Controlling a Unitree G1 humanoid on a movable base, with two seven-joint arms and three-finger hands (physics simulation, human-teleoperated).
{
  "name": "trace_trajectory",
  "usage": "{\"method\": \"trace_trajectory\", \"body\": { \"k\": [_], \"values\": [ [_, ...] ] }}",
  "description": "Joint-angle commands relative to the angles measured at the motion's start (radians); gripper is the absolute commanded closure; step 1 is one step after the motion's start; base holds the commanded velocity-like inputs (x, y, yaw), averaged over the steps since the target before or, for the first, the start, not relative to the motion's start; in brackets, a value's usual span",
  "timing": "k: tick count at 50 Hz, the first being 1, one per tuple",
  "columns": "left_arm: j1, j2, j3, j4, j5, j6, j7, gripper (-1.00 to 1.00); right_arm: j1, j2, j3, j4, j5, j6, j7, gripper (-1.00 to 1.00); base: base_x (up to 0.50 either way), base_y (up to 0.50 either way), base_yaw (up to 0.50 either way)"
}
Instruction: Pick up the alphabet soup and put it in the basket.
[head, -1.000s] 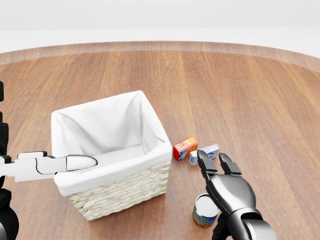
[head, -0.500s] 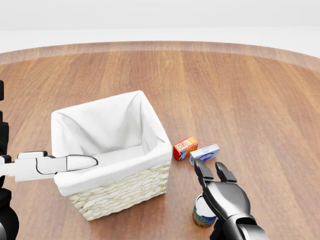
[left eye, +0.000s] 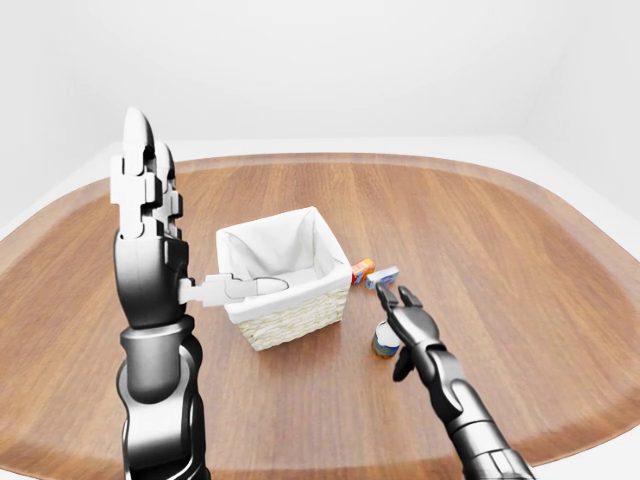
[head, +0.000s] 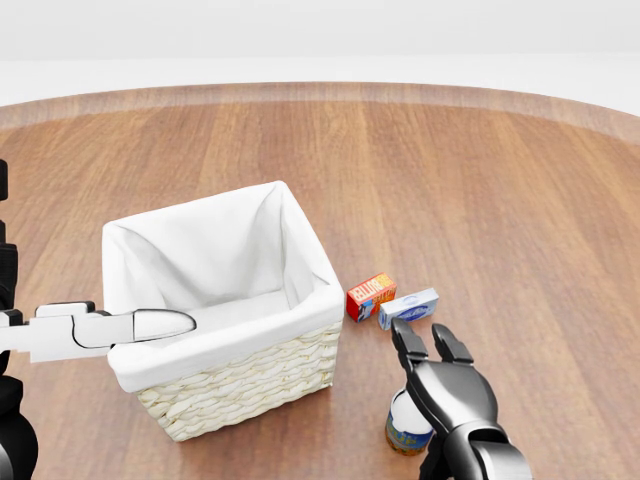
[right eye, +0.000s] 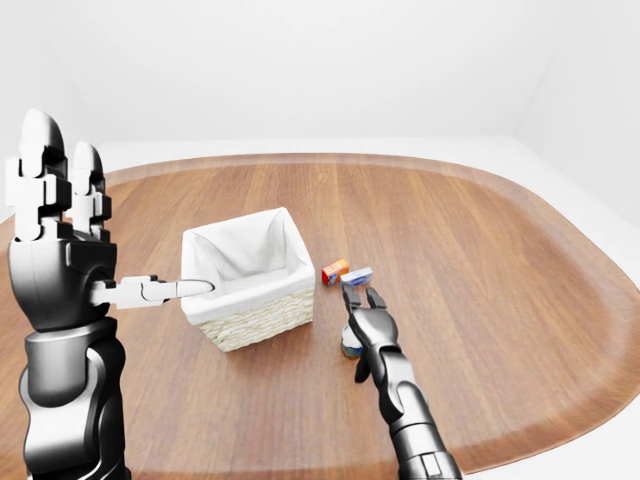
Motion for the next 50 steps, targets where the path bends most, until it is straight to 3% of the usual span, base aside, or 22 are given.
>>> {"method": "trace_trajectory", "body": {
  "k": [1,8,20,50],
  "values": [
    [0.0,0.0,0.0,0.003,0.0,0.0,0.001,-1.0,-0.066,-0.009,-0.001,0.111,0.007,-0.011,-0.043,-1.0,0.0,0.0,0.0],
    [0.001,0.0,0.0,-0.005,0.001,0.0,0.0,-1.0,-0.078,-0.001,0.008,0.119,0.002,0.0,-0.039,-1.0,0.0,0.0,0.0],
    [0.0,0.0,-0.001,-0.004,0.001,0.0,0.0,-1.0,-0.127,-0.013,0.006,0.268,0.02,-0.043,-0.119,-1.0,0.0,0.0,0.0],
    [-0.001,0.0,0.0,0.002,0.0,0.0,-0.001,-1.0,-0.165,-0.025,0.022,0.422,0.031,-0.067,-0.2,-1.0,0.0,0.0,0.0]
  ]
}}
